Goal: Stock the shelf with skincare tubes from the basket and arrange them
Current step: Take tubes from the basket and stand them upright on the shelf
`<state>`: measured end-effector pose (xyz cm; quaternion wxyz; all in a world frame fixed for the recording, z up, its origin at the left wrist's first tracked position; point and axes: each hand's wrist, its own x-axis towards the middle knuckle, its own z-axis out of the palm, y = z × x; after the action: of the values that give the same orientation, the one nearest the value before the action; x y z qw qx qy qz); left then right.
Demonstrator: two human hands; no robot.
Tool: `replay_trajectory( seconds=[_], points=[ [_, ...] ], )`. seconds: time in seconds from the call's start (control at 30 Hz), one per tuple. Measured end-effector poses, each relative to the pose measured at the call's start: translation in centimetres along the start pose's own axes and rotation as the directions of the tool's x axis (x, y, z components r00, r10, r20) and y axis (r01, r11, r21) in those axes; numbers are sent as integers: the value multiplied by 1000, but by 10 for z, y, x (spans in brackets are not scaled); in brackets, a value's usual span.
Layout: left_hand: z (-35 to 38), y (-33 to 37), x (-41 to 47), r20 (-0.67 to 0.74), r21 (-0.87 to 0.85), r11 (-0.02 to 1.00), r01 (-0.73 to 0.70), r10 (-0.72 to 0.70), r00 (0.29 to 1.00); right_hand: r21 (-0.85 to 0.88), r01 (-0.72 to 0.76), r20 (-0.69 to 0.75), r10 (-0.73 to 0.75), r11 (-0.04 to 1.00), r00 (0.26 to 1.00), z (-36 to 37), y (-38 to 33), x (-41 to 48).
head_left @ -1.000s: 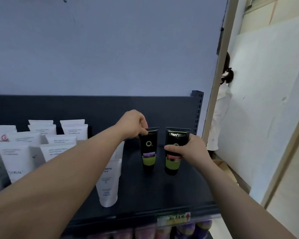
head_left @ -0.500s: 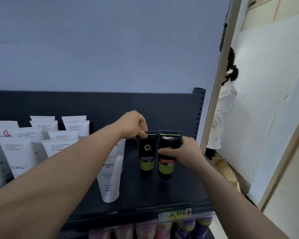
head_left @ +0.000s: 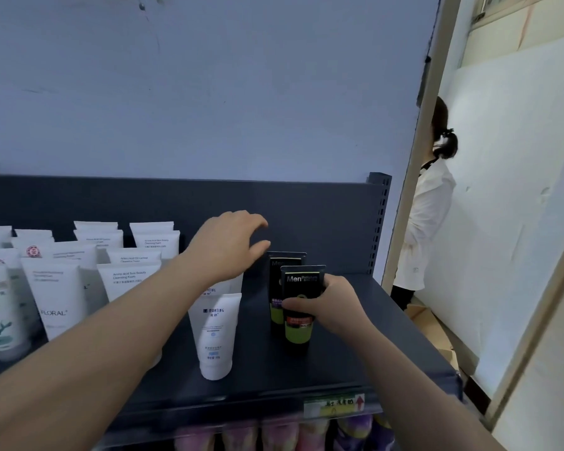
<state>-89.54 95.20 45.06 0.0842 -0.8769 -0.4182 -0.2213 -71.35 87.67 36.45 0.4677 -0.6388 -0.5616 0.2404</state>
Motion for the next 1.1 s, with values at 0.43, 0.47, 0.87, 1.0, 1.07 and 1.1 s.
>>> replay_trajectory(
  seconds=[0.43,0.47,0.87,1.0,1.07,1.1],
  points=[
    [-15,-13,-49,-200,50,996,80,-68,978,-346,-14,-167,-47,938,985,-13,-15,-10],
    [-19,-14,-52,-209,57,995,84,-71,975,-375,19,-190,-97,927,977,-16,-21,-11],
    [-86,-75,-152,-336,154,941,302,-238,911,-525,554,79,-610,646,788,80,-132,-36],
    [-108,-124,-214,-334,217,875,434,-351,875,-438,701,170,-715,562,679,157,-165,-44],
    [-119,-150,-254,-327,249,826,506,-420,847,-385,761,217,-750,522,625,202,-182,-54],
    [-126,-163,-276,-330,270,797,540,-450,830,-355,785,241,-762,507,601,225,-191,-61]
  ],
)
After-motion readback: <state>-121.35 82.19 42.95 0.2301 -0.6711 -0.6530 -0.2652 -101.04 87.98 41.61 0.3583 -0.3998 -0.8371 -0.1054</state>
